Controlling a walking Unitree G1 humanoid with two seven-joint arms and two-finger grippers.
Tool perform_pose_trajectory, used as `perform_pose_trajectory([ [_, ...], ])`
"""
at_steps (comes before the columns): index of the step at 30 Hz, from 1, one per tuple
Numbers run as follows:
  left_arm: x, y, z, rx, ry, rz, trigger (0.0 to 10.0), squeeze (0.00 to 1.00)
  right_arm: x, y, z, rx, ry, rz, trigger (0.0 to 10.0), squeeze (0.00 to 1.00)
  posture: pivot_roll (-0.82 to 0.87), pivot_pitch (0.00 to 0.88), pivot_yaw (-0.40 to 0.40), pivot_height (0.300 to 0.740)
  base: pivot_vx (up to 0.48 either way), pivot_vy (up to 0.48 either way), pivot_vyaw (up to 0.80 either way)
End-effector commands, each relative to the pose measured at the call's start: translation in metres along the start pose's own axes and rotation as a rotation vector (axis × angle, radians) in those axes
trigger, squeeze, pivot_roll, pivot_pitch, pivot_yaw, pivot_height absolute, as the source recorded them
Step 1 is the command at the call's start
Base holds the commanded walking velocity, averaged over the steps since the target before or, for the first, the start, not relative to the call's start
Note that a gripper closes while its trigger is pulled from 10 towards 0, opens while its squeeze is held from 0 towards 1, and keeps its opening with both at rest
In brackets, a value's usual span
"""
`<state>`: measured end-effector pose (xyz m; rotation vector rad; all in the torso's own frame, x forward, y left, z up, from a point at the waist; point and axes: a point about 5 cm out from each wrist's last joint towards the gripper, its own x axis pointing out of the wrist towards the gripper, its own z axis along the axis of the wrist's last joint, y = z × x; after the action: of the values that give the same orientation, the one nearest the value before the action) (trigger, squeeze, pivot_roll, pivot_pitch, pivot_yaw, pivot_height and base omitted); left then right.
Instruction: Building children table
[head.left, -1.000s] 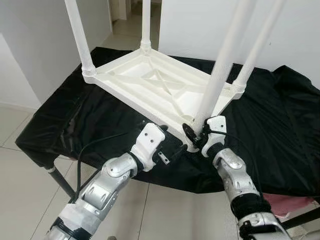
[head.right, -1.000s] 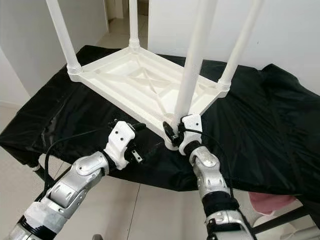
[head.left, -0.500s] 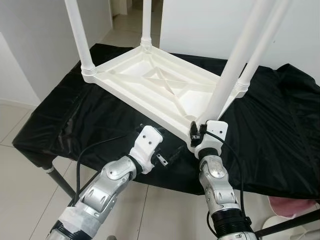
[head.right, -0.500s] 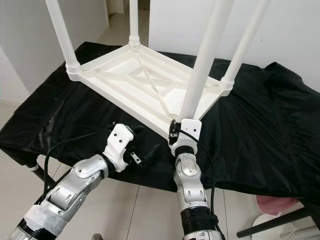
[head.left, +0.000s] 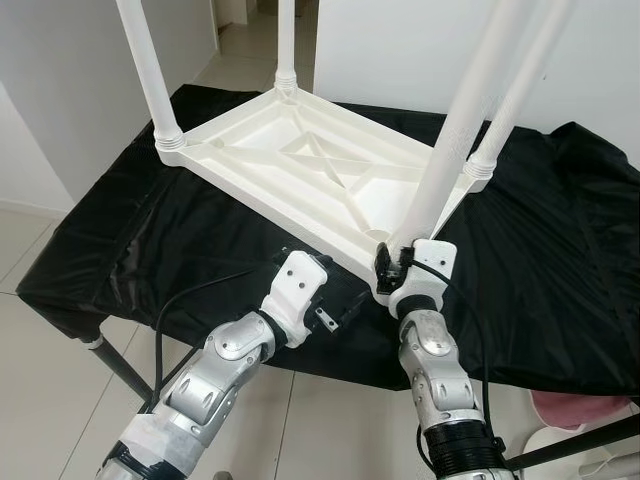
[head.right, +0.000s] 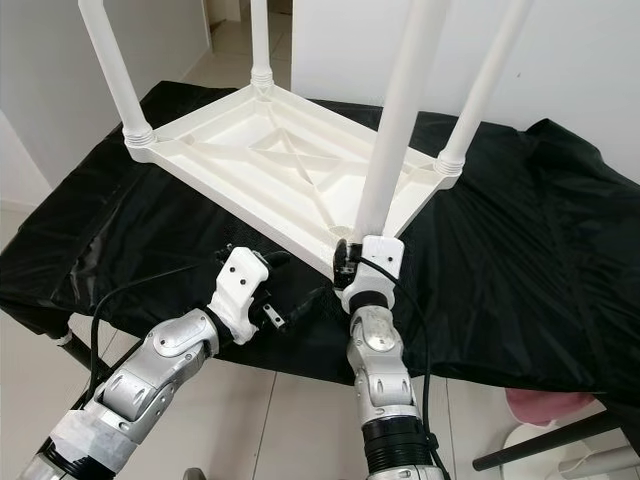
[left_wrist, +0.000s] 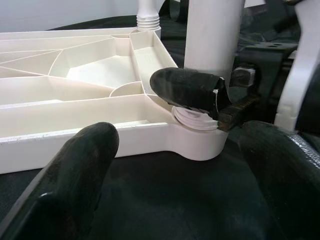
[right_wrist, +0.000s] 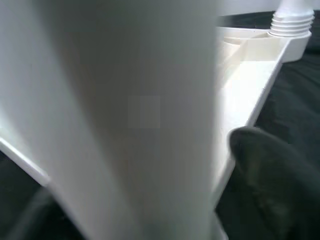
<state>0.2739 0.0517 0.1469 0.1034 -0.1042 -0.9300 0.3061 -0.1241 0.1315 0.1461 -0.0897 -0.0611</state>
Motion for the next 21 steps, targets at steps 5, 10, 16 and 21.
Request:
perform_pose_trajectory([
  [5, -0.001, -0.005, -0.003, -0.005, 0.016, -0.093, 10.0, 0.0, -0.004, -0.006, 0.0, -0.006, -0.003, 0.101, 10.0, 1.0, -0.02, 0.082, -0.035, 0.74, 0.0, 0.0, 0.0],
  [10, 0.002, -0.004, -0.001, -0.001, 0.004, -0.093, 10.0, 0.0, -0.002, -0.021, 0.0, -0.05, 0.025, 0.305, 10.0, 0.25, -0.02, 0.077, -0.037, 0.74, 0.0, 0.0, 0.0],
  [16, 0.003, -0.005, 0.001, 0.003, -0.002, -0.102, 10.0, 0.0, 0.006, -0.032, 0.006, -0.135, 0.016, 0.443, 10.0, 0.0, -0.04, 0.069, -0.033, 0.74, 0.0, 0.0, 0.0],
  [21, 0.011, -0.009, 0.0, 0.015, -0.001, -0.128, 10.0, 0.0, 0.018, -0.035, 0.011, -0.189, 0.036, 0.636, 10.0, 0.0, -0.05, 0.061, -0.036, 0.74, 0.0, 0.0, 0.0],
])
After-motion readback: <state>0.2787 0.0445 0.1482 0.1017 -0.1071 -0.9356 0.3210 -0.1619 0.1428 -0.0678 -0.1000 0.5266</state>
